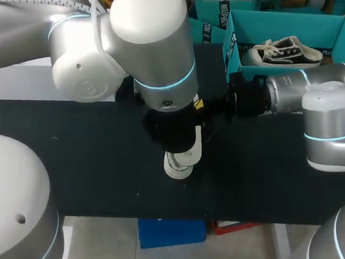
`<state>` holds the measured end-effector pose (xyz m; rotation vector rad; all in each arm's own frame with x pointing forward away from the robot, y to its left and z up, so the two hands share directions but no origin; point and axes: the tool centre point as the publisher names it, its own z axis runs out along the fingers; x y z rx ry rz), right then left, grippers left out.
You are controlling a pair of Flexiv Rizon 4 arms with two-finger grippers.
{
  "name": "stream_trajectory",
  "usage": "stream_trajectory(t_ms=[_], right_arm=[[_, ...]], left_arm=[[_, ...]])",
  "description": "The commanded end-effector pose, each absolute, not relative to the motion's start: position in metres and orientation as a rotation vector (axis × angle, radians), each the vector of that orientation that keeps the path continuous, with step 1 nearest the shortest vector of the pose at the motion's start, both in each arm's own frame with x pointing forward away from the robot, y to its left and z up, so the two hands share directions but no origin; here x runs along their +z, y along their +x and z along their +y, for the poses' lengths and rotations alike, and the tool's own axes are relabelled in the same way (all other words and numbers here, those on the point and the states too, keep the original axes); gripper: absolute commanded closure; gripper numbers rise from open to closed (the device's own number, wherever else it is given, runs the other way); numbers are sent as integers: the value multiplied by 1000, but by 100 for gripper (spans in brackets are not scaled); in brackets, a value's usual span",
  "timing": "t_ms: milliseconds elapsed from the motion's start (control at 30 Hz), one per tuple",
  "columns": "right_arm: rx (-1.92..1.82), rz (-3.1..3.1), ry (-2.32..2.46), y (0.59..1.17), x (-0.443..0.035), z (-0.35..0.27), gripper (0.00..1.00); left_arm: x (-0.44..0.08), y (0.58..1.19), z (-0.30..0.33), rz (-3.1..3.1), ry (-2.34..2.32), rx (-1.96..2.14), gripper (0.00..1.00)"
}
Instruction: Take the shoe out of the shoebox, open the shoe tongue, remove and reinsert the insole, then place the shoe into the shoebox
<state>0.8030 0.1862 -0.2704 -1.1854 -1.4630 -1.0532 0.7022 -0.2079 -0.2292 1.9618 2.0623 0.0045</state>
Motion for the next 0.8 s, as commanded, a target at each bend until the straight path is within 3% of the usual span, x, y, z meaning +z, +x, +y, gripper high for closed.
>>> stream_trajectory(t_ms=[33,800], right_arm=[[-1052,-1463,-1187,803,-270,187,100],[-1052,-1463,-1187,803,-270,187,100]], left_arm=[[-228,705,-205,2046,1942,-12,0],[-219,734,-147,1678,1334,-619,0]])
